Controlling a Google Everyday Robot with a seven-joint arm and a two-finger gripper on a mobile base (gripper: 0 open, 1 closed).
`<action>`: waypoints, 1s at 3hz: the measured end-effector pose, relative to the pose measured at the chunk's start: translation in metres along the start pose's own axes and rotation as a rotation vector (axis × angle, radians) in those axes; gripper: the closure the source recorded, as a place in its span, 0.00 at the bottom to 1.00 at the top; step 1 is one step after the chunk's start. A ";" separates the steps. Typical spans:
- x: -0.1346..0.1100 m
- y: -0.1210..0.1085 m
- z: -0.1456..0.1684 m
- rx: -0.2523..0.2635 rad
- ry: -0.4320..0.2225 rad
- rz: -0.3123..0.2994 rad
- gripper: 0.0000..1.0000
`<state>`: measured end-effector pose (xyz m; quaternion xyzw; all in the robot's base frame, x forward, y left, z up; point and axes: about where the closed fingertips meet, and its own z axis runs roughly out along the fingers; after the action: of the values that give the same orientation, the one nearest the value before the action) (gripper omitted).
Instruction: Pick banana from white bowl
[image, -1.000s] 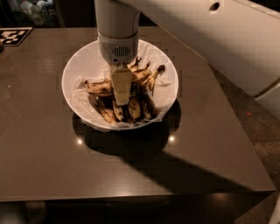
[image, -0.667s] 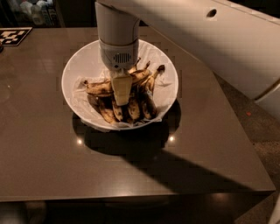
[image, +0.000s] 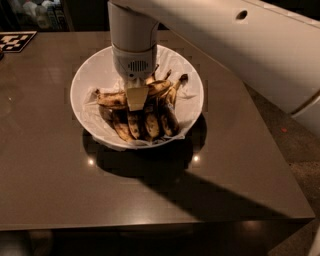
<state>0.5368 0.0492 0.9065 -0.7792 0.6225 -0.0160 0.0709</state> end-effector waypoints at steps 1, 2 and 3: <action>-0.002 0.013 -0.023 0.059 -0.051 -0.010 1.00; -0.005 0.047 -0.060 0.144 -0.128 -0.036 1.00; -0.008 0.087 -0.095 0.213 -0.186 -0.061 1.00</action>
Offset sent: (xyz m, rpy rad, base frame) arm -0.1077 -0.0310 0.0978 0.2649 -0.1967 0.0677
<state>0.4398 0.0298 0.9899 -0.7839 0.5841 -0.0118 0.2102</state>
